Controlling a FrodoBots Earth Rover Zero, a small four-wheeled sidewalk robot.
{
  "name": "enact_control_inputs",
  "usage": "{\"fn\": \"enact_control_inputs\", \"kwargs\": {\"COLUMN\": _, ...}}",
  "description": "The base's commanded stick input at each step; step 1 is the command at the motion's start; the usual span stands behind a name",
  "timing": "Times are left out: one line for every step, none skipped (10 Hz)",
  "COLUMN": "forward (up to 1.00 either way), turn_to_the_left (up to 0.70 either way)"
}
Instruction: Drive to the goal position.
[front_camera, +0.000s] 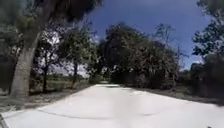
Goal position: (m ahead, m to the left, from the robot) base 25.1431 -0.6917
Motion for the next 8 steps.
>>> {"fn": "enact_control_inputs", "kwargs": {"forward": 0.85, "turn_to_the_left": 0.00}}
{"fn": "enact_control_inputs", "kwargs": {"forward": 0.85, "turn_to_the_left": 0.00}}
{"fn": "enact_control_inputs", "kwargs": {"forward": 0.85, "turn_to_the_left": 0.00}}
{"fn": "enact_control_inputs", "kwargs": {"forward": 0.85, "turn_to_the_left": 0.00}}
{"fn": "enact_control_inputs", "kwargs": {"forward": 0.85, "turn_to_the_left": 0.00}}
{"fn": "enact_control_inputs", "kwargs": {"forward": 0.85, "turn_to_the_left": 0.00}}
{"fn": "enact_control_inputs", "kwargs": {"forward": 0.85, "turn_to_the_left": 0.00}}
{"fn": "enact_control_inputs", "kwargs": {"forward": 0.85, "turn_to_the_left": 0.00}}
